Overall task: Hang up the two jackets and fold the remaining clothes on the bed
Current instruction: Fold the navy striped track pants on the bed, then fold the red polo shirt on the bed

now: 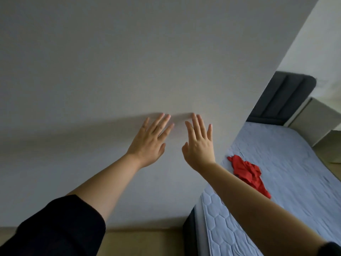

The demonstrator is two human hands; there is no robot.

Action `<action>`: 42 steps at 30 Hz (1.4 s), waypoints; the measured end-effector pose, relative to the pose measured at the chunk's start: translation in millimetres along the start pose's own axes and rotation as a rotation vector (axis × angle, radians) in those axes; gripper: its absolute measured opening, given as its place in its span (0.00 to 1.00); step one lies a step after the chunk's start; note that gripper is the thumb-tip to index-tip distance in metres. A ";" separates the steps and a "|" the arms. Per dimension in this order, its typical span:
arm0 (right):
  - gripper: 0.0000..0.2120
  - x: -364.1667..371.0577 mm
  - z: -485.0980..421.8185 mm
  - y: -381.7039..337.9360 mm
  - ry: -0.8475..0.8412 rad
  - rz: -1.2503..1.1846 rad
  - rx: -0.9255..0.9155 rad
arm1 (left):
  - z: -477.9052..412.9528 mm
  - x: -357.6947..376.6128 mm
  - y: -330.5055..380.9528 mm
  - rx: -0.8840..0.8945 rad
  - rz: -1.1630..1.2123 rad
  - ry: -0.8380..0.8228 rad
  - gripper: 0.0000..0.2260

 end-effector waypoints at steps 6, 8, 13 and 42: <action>0.34 23.3 16.8 33.7 0.078 0.034 -0.188 | -6.4 23.7 46.5 -0.170 0.081 -0.007 0.32; 0.35 32.1 26.3 43.0 0.109 0.008 -0.212 | -8.9 27.3 59.0 -0.187 0.087 0.017 0.33; 0.32 87.7 47.0 55.7 0.169 -0.026 -0.249 | -2.4 69.8 83.8 -0.222 0.122 0.137 0.32; 0.30 366.4 284.1 328.9 -0.060 -0.161 -0.012 | -14.3 368.8 426.5 -0.276 0.168 -0.148 0.28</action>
Point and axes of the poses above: each hand's wrist, its own z-axis away from the middle knuckle, its own x-axis out of the palm, y = z × x, the point moved 6 cm from there along -z, towards the middle knuckle, and after that the axes turned 14 degrees about -y, right-handed, at the moved point
